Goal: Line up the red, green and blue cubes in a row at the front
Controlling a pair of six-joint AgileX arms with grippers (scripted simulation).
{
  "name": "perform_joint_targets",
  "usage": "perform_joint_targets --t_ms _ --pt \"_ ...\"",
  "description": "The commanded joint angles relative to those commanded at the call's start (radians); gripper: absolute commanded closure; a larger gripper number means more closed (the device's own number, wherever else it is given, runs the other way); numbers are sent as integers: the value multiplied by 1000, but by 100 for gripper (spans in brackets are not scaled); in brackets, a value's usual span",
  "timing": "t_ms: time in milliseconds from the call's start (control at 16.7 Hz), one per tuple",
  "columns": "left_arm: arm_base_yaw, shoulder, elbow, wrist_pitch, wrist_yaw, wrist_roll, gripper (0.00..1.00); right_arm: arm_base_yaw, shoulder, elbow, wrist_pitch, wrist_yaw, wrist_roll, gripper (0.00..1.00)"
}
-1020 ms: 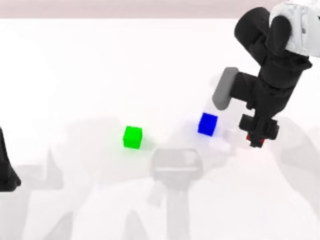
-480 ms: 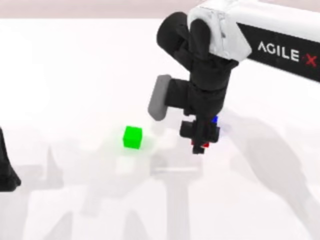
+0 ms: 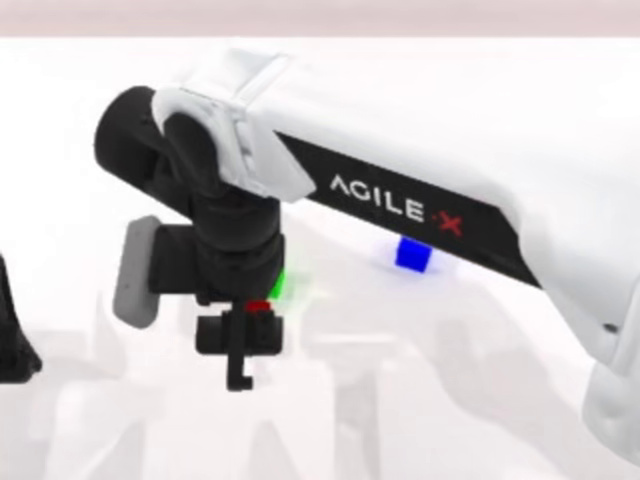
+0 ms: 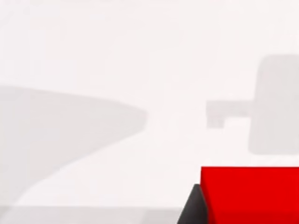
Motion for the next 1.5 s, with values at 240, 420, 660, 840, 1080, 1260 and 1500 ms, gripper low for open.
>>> perform_joint_targets --t_ms 240,420,660,840,1080,1260,1500 --pt "0 0 0 0 0 0 0 1 -2 2 0 -1 2 100" --pt "0 0 0 0 0 0 0 3 -1 -36 41 -1 1 100" --pt "0 0 0 0 0 0 0 3 12 -168 185 0 5 100" --pt "0 0 0 0 0 0 0 6 21 -237 258 0 4 100" --pt "0 0 0 0 0 0 0 7 21 -240 261 0 4 100" --pt "0 0 0 0 0 0 0 7 21 -240 261 0 4 77" --pt "0 0 0 0 0 0 0 7 21 -240 261 0 4 47"
